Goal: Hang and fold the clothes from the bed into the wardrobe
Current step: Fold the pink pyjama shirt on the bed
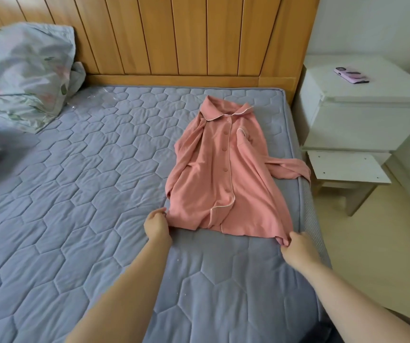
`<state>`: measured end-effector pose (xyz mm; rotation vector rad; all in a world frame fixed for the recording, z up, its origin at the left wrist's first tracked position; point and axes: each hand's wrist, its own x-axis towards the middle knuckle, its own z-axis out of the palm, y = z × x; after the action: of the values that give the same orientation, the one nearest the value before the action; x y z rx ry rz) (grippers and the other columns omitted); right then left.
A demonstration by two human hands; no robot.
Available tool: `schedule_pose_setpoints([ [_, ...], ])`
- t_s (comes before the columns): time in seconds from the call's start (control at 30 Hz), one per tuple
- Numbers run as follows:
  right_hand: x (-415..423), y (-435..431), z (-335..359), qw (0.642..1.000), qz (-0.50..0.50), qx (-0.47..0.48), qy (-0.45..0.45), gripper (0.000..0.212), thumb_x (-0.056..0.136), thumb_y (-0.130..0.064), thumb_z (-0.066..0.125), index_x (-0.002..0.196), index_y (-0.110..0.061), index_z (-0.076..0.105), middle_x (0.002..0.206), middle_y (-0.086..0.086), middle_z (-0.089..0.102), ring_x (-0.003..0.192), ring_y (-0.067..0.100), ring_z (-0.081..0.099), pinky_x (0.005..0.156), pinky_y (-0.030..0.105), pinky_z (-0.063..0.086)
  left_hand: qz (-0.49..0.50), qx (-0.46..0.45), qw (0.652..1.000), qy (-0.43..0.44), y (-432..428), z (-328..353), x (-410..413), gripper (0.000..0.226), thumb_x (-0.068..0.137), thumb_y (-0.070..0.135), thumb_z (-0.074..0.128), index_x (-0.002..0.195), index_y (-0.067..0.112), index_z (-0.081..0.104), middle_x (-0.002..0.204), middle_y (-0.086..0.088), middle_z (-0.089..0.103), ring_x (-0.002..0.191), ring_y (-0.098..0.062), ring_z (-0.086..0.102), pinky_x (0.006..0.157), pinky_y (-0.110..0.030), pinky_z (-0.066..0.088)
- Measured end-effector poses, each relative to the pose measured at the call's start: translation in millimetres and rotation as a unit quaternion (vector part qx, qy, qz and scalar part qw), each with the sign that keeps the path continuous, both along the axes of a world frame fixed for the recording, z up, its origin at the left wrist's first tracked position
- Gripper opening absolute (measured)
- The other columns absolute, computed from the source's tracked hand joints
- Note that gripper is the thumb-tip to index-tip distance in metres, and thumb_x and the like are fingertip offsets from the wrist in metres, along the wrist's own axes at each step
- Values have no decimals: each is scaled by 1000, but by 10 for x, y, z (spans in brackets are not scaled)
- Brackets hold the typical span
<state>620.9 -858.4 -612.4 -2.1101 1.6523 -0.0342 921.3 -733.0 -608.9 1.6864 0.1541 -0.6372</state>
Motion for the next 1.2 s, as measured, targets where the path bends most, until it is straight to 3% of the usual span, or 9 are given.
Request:
schedule_pose_setpoints([
  [0.27,252,55,122,985,85,30,144,71,89,-31,53,147,-23,14,122,11,52,109,29,54,77,32,43,-170,-42,956,235,-368,251,259,24,93,27,58,115,17,58,93,-5,64,81,-21,61,69,-36,52],
  [0.47,381,41,83,976,110,26,188,71,92,-21,48,150,-27,8,115,11,57,101,27,58,69,31,44,-98,155,975,-124,-371,505,583,21,90,14,56,69,10,56,78,-7,57,80,-17,54,60,-30,45],
  [0.53,399,38,78,977,107,21,181,64,93,-23,45,148,-25,12,115,11,57,100,27,58,70,32,44,-13,97,978,-185,-299,728,884,19,94,14,48,81,13,61,78,-7,60,72,-13,62,62,-30,45],
  [0.6,385,10,79,984,81,13,161,57,93,-25,46,143,-20,19,117,12,55,102,28,56,75,35,46,43,-10,974,-222,-240,918,1195,29,94,16,49,122,18,57,113,-16,63,101,-13,65,87,-37,50],
  [0.73,285,-47,83,997,-22,-6,68,51,90,-17,54,135,-8,29,124,16,52,111,34,53,88,44,48,-133,32,972,-188,-167,744,1206,76,90,3,57,151,15,14,149,-20,33,135,-29,38,107,-39,35],
  [0.83,239,-58,80,996,-36,-28,71,38,91,-10,51,127,-5,41,121,16,56,112,35,53,90,43,46,-270,192,934,-138,-75,247,782,76,89,22,65,149,7,20,145,-20,39,130,-35,42,102,-39,37],
  [1.07,248,-58,222,997,30,-70,32,10,88,-4,46,88,-6,55,98,13,58,95,34,57,73,33,41,-335,408,780,-337,12,56,569,36,90,37,54,117,15,61,127,-15,49,121,-35,42,98,-40,38],
  [1.13,284,-32,311,998,24,-26,-44,10,88,-2,46,80,-8,49,85,10,57,86,33,58,65,31,37,-341,343,809,-335,63,144,537,25,91,30,57,101,9,66,114,-16,54,113,-34,48,90,-38,41],
  [1.2,341,22,453,991,4,6,-136,13,84,3,49,74,-6,50,75,9,59,71,28,59,57,31,40,-318,184,903,-225,94,294,467,16,92,14,58,81,4,60,83,-17,58,84,-29,56,70,-35,43],
])
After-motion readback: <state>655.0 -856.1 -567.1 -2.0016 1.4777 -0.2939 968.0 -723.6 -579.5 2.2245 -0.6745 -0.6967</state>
